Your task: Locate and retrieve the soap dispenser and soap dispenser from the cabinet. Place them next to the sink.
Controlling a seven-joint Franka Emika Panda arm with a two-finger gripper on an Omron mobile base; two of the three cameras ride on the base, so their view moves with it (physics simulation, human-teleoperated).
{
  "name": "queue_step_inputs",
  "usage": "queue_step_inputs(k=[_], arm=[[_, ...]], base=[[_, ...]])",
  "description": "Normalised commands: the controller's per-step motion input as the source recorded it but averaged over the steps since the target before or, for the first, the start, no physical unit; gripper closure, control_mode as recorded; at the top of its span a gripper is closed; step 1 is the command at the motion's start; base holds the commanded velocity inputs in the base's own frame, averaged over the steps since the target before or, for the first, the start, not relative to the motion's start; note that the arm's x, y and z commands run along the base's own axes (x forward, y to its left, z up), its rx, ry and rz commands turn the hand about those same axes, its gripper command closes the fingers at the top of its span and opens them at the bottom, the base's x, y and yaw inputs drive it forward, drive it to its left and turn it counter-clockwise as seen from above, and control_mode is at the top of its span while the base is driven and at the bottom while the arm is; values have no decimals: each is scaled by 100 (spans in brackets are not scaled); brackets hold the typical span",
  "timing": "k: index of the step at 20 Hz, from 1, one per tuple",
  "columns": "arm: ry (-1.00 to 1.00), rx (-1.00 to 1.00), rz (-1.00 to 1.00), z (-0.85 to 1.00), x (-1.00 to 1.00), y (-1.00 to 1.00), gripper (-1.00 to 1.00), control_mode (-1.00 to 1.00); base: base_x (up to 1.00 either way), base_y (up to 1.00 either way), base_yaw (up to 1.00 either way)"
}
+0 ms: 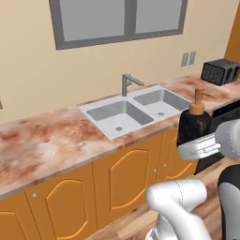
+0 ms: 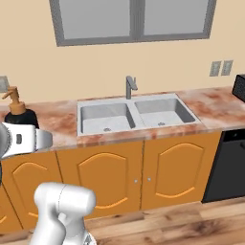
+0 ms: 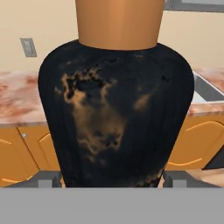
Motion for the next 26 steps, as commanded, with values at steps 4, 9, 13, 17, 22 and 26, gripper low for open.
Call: queue_step_inputs(k=[4, 9, 13, 17, 22, 26], arm=[[0, 0, 0, 0, 0, 0, 100, 100], [0, 0, 0, 0, 0, 0, 100, 100], [0, 0, 0, 0, 0, 0, 100, 100], [0, 0, 0, 0, 0, 0, 100, 100], [0, 0, 0, 0, 0, 0, 100, 100], [0, 0, 0, 0, 0, 0, 100, 100]], base=[[40, 39, -10], [40, 50, -10], [16, 59, -9], [26, 44, -3], [8, 20, 0], [0, 0, 0]])
